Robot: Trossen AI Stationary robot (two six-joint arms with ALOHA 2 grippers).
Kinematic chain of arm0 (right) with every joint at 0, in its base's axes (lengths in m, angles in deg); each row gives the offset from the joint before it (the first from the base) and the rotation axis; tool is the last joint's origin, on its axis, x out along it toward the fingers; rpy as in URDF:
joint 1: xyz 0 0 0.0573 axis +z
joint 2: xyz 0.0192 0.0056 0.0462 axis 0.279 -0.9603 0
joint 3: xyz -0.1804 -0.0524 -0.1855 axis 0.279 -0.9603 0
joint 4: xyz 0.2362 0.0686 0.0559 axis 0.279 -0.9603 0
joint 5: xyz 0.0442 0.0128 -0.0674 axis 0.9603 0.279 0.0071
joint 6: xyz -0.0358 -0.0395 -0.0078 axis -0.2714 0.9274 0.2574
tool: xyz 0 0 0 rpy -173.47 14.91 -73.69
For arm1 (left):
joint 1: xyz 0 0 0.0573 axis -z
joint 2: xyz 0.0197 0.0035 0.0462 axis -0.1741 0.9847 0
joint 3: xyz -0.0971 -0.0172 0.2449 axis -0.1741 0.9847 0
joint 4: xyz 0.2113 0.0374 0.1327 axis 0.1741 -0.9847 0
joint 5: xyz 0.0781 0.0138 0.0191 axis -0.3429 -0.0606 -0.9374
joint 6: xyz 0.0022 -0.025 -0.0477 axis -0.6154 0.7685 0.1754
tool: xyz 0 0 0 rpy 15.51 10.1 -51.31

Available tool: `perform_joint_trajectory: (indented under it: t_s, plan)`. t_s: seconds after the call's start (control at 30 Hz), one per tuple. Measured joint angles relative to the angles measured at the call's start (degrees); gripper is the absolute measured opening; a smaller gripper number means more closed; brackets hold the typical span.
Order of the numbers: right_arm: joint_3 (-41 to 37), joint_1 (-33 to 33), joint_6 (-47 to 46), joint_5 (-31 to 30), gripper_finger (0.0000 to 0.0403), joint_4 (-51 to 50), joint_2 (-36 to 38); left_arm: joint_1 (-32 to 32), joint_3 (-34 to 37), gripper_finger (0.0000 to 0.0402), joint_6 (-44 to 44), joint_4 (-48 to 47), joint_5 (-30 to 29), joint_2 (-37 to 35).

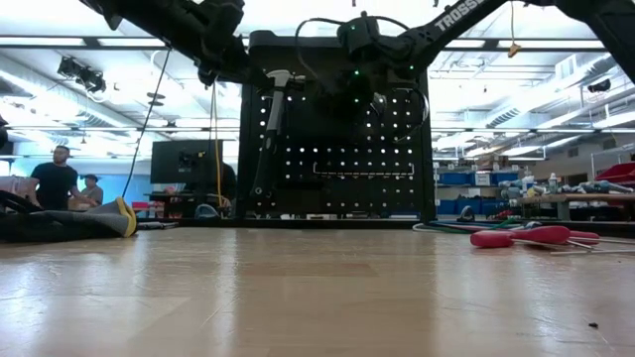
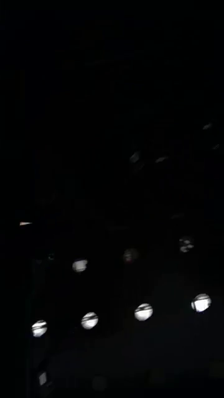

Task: Hang tools onto peg board
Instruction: Hang the safety goggles on the peg board

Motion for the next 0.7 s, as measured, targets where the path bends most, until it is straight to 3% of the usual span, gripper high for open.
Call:
perform_joint_trajectory:
  t_s: [0.17,0.33,0.7]
  plan:
    - [0.00,0.49,-1.95,-5.33,0.0008,-3.62,1.99,0.00,0.00,0.0003,0.04,-0.05,0.02,0.00]
    - [0.00,0.91,-8.73,-6.76,0.0008,-9.96,5.19,0.00,0.00,0.0003,0.07,-0.18,0.04,0.00]
    - [-0.02,4.02,-22.79,2.93,0.0010,-25.34,11.74,0.00,0.00,0.0003,1.40,-1.14,0.18,0.00]
